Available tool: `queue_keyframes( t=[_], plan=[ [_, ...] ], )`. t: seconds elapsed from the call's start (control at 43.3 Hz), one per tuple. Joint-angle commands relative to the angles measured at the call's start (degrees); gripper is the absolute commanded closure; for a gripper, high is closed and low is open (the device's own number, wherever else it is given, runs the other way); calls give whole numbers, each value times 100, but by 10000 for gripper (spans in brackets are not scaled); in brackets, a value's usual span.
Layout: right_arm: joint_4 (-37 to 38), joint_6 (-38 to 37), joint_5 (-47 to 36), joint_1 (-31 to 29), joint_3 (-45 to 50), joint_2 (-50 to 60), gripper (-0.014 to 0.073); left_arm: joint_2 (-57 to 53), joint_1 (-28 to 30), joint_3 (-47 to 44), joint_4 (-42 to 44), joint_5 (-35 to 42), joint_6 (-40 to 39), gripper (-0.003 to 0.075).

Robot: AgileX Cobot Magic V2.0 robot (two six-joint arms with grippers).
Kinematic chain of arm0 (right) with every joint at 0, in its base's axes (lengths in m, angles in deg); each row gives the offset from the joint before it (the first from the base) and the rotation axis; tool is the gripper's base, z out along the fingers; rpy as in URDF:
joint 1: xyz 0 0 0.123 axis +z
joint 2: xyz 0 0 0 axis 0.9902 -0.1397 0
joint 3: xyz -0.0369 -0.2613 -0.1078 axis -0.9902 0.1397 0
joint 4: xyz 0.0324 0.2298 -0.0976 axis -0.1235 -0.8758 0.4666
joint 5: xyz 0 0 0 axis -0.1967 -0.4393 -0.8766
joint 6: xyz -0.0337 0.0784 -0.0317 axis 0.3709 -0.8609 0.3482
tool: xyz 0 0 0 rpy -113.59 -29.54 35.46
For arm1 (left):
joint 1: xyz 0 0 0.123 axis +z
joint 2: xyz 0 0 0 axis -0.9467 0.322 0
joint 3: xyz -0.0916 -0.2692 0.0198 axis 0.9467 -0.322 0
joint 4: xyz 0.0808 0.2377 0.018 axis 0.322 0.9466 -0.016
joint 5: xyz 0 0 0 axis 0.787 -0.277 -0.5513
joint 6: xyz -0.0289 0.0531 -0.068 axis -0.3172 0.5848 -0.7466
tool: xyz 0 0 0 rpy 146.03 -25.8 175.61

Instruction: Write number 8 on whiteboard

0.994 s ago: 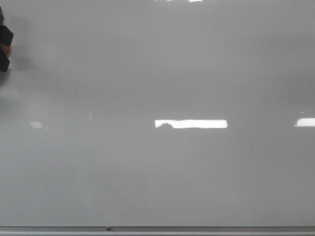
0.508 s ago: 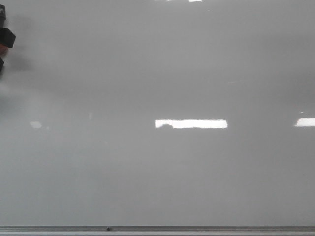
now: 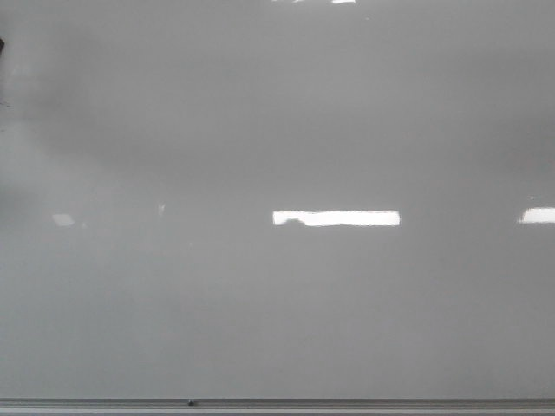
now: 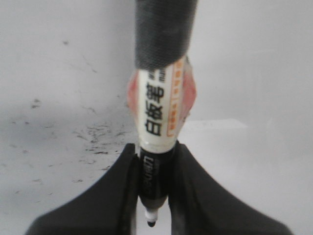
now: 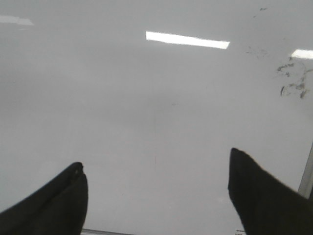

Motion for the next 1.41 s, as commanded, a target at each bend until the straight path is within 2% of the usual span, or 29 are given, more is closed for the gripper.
queue_keyframes(
  t=[0.0, 0.231, 0.416, 0.578, 0.716, 1.109, 1.248, 1.386],
  plan=[
    [-26, 13, -266, 15, -304, -89, -13, -516, -35, 439, 52, -491, 505, 741],
    [-26, 13, -153, 15, -319, -405, -13, -784, -35, 1070, -526, -2502, 1725, 741],
    [-173, 36, 39, 22, -367, -878, -13, -757, -206, 1148, -1679, -3145, 3138, 741],
    [-508, 580, 403, 136, -674, -1399, -13, -569, -947, 1157, -1854, -3312, 3587, 741],
    [-610, 1101, 597, 510, -857, -1843, -13, -371, -1789, 1160, -1831, -3375, 3889, 741],
    [-761, 2293, 956, 2214, -911, -2807, -13, -52, -3841, 1175, -1388, -3388, 4296, 741],
    [-1331, 3081, 1010, 2709, -911, -2985, -13, -6, -4286, 1175, -1265, -3287, 4408, 741],
    [-2274, 4112, 952, 3061, -911, -3075, -13, -6, -4548, 1175, -1265, -3234, 4408, 741]
  ],
)
